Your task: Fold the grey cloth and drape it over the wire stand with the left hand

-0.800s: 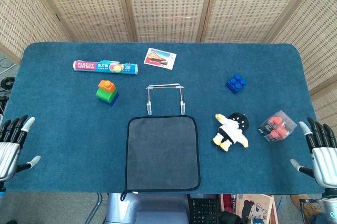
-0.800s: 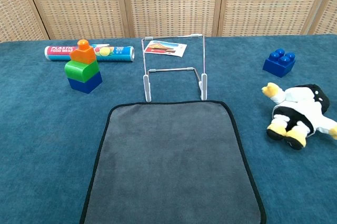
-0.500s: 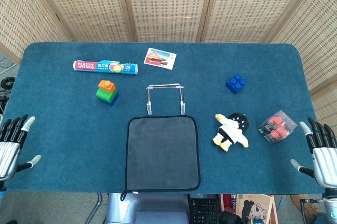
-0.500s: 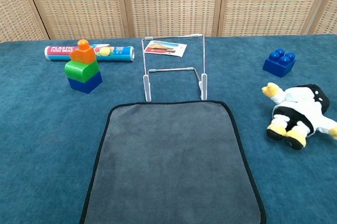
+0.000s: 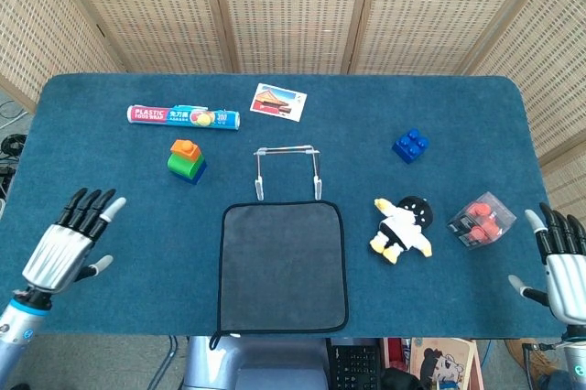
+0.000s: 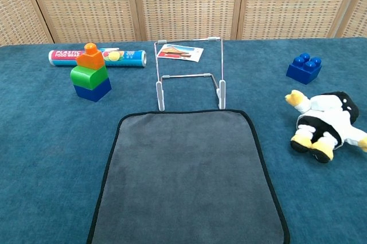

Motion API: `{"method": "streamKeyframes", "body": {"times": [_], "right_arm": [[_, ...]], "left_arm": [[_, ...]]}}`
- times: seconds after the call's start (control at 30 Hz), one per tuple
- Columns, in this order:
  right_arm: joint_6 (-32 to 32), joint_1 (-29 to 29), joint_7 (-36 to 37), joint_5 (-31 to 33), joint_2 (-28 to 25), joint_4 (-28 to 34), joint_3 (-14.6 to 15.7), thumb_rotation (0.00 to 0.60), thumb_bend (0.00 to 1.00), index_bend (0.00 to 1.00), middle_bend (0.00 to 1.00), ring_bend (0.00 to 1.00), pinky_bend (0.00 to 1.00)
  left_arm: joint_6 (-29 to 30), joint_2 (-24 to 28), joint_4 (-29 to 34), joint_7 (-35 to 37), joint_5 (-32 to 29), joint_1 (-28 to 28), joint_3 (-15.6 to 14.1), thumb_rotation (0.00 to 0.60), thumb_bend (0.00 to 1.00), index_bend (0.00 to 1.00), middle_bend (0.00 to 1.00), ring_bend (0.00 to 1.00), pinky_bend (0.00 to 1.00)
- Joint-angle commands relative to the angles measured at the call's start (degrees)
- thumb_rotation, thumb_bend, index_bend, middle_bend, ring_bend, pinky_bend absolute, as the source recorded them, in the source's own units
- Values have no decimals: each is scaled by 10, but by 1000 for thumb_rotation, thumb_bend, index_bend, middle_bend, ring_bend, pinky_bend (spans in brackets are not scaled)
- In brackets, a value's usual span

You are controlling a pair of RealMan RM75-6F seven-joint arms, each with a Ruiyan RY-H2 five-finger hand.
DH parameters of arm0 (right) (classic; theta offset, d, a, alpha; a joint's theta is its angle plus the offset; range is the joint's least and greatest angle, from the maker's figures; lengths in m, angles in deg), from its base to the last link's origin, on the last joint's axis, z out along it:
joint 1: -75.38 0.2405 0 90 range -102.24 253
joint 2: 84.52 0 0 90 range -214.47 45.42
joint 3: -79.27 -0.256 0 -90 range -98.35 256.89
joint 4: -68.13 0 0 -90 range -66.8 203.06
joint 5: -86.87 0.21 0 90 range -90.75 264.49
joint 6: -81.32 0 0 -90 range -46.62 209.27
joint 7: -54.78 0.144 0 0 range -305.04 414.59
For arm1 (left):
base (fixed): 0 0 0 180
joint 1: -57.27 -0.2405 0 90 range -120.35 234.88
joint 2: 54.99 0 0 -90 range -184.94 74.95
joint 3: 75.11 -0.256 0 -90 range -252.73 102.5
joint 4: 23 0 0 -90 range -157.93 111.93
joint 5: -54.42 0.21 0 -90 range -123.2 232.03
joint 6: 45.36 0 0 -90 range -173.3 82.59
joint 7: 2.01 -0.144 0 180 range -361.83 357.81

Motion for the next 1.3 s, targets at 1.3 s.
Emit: {"method": "streamKeyframes", "body": {"times": [1.3], "right_arm": [[53,21,-56,83,24,-18,-29,600,0,0,0,0,0]], "left_arm": [[28,-377,-612,278,176,272,-146,600,217,226,0,0,0]]}}
